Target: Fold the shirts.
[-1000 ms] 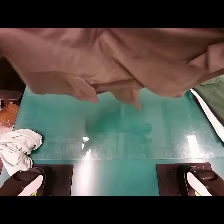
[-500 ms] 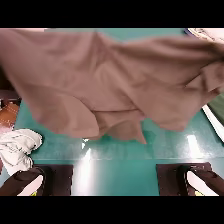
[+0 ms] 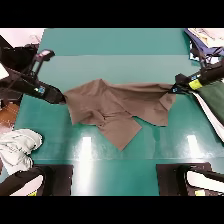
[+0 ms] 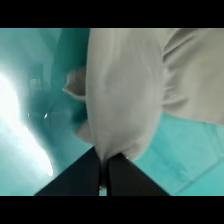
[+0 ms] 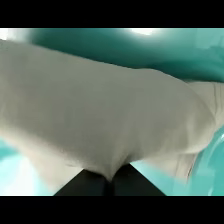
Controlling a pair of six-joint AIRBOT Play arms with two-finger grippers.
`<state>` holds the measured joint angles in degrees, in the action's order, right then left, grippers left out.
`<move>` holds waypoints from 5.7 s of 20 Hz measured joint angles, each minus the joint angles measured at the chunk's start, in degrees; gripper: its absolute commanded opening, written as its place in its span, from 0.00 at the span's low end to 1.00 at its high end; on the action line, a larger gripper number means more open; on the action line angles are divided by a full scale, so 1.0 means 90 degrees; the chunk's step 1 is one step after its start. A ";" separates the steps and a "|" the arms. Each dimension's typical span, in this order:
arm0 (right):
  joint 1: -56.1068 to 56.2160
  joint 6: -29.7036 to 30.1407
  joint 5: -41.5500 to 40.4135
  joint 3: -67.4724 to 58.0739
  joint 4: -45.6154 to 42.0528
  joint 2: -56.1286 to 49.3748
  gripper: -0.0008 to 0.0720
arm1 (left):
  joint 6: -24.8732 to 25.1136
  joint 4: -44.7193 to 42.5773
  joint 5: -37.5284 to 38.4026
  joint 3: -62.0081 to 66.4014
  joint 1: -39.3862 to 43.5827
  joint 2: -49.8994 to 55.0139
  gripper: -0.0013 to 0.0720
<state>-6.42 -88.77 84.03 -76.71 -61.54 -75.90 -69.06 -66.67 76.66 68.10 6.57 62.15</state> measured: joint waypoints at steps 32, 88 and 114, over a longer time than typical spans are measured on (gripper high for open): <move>-0.0610 0.1404 -0.1826 0.3563 0.0505 0.0418 0.05 | -0.0165 -0.0284 -0.0546 -0.0143 0.0002 0.0143 0.06; -0.0146 0.0151 0.0010 -0.2431 -0.0124 -0.0777 0.60 | -0.0770 0.0619 0.0112 0.0049 -0.2392 0.1307 0.70; -0.0554 0.0559 0.0415 0.0277 -0.0121 0.0658 0.52 | 0.0563 0.3196 -0.2212 -0.3832 -0.1562 0.0537 0.06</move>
<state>-11.40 -83.74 87.77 -74.22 -62.63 -69.97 -63.99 -37.91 56.75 33.61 -7.49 66.98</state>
